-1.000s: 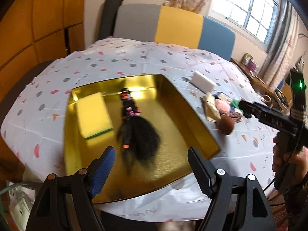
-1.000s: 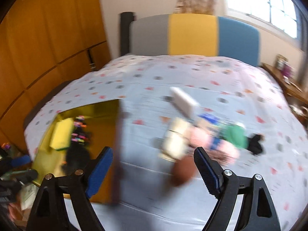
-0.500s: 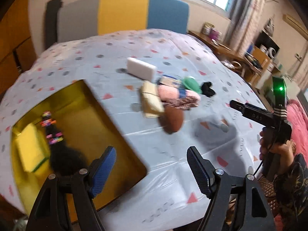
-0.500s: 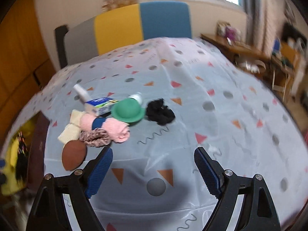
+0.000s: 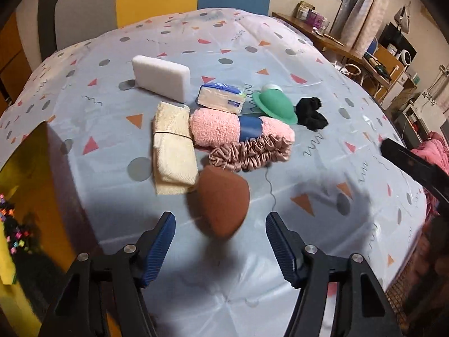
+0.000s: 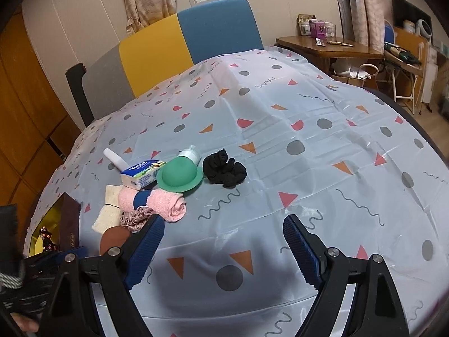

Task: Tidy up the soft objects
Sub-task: 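Grasp the brown makeup sponge with the left gripper while the right gripper grasps the satin scrunchie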

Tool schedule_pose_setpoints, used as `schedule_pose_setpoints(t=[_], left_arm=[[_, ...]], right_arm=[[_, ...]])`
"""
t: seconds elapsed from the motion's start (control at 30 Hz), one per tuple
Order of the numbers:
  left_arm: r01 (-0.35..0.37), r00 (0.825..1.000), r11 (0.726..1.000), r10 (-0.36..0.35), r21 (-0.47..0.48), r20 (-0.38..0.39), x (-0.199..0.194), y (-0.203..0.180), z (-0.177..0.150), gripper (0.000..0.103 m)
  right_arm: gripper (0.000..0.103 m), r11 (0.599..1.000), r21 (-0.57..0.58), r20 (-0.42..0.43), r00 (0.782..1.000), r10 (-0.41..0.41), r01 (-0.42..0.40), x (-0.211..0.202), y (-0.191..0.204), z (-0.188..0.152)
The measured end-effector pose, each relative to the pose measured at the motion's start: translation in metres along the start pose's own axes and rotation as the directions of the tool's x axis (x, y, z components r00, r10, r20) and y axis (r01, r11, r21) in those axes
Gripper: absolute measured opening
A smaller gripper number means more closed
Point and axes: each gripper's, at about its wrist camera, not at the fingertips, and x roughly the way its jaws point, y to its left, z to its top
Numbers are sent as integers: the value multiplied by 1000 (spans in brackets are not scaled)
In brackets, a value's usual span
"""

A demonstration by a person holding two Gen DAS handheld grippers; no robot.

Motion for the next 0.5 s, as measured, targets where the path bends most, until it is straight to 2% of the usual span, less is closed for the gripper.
schedule_pose_setpoints(t=[0.17, 0.23, 0.33, 0.5], left_arm=[[-14, 1000, 1000, 14, 10, -5, 24, -3, 8, 64], [-17, 1000, 1000, 17, -4, -10, 34, -1, 10, 48], [9, 1000, 1000, -9, -6, 10, 39, -1, 6, 39], [0, 997, 999, -3, 32, 73, 23, -7, -10, 37]], right_arm=[[87, 1000, -17, 0, 1000, 2, -2, 1, 4, 1], [87, 1000, -24, 3, 1000, 0, 0, 2, 5, 1], [87, 999, -34, 2, 1000, -7, 7, 3, 5, 0], [87, 999, -46, -10, 1000, -19, 19, 7, 6, 0]])
